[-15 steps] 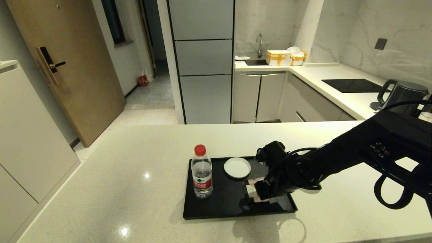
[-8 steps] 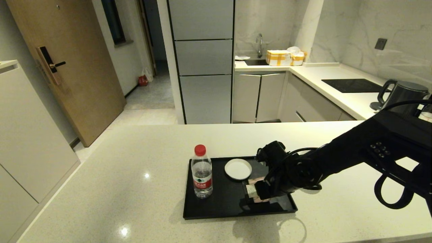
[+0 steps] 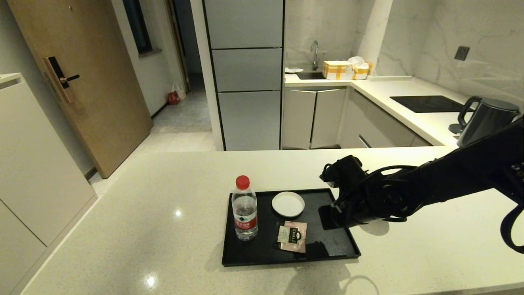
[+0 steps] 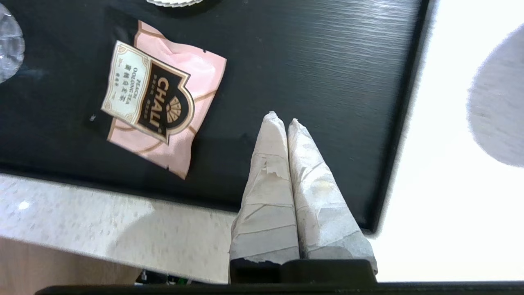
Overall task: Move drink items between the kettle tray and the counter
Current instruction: Pick up the tea bag
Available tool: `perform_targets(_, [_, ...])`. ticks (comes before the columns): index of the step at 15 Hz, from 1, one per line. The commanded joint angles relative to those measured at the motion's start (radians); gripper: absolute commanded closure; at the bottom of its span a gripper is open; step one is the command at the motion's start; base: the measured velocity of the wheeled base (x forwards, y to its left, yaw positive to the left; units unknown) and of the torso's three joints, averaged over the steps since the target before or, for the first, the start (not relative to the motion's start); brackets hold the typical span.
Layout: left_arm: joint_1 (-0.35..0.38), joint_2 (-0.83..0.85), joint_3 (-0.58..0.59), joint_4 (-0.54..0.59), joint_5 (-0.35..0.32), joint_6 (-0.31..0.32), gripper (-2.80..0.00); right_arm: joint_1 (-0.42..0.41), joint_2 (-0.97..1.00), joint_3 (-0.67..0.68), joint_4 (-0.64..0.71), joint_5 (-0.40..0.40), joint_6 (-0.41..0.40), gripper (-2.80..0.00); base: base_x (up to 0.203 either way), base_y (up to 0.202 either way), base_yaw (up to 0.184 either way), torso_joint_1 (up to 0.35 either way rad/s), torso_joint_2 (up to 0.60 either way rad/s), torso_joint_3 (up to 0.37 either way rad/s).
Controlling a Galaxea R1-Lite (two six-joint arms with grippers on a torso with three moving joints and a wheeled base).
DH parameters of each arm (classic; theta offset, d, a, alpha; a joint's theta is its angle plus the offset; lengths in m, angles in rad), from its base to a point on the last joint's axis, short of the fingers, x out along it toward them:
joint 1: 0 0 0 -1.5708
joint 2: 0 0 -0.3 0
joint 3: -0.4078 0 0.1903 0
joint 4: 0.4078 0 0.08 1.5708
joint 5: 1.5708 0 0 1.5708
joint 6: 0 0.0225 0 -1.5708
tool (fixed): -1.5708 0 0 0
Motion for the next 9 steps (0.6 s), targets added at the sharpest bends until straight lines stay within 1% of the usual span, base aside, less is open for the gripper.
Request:
perform_targets(1, [0.000, -0.002, 0.002, 0.000, 0.001, 0.000, 0.00, 0.001, -0.056, 0.013, 0.020, -0.002, 0.002, 0.00, 0.000, 0.000, 0.000, 0.000, 0.00, 0.000])
perform_targets(4, [0.000, -0.002, 0.002, 0.000, 0.001, 0.000, 0.00, 0.001, -0.047, 0.011, 0.021, -0.004, 0.001, 0.00, 0.000, 0.000, 0.000, 0.000, 0.00, 0.000])
perform_targets(6, [0.000, -0.002, 0.002, 0.000, 0.001, 0.000, 0.00, 0.014, -0.030, 0.006, 0.025, 0.024, -0.031, 0.00, 0.000, 0.000, 0.000, 0.000, 0.00, 0.000])
perform_targets(7, [0.000, -0.002, 0.002, 0.000, 0.001, 0.000, 0.00, 0.033, -0.012, -0.003, 0.023, 0.040, -0.064, 0.00, 0.000, 0.000, 0.000, 0.000, 0.00, 0.000])
perform_targets(9, [0.000, -0.002, 0.002, 0.000, 0.001, 0.000, 0.00, 0.056, 0.011, -0.020, 0.013, 0.050, -0.079, 0.00, 0.000, 0.000, 0.000, 0.000, 0.00, 0.000])
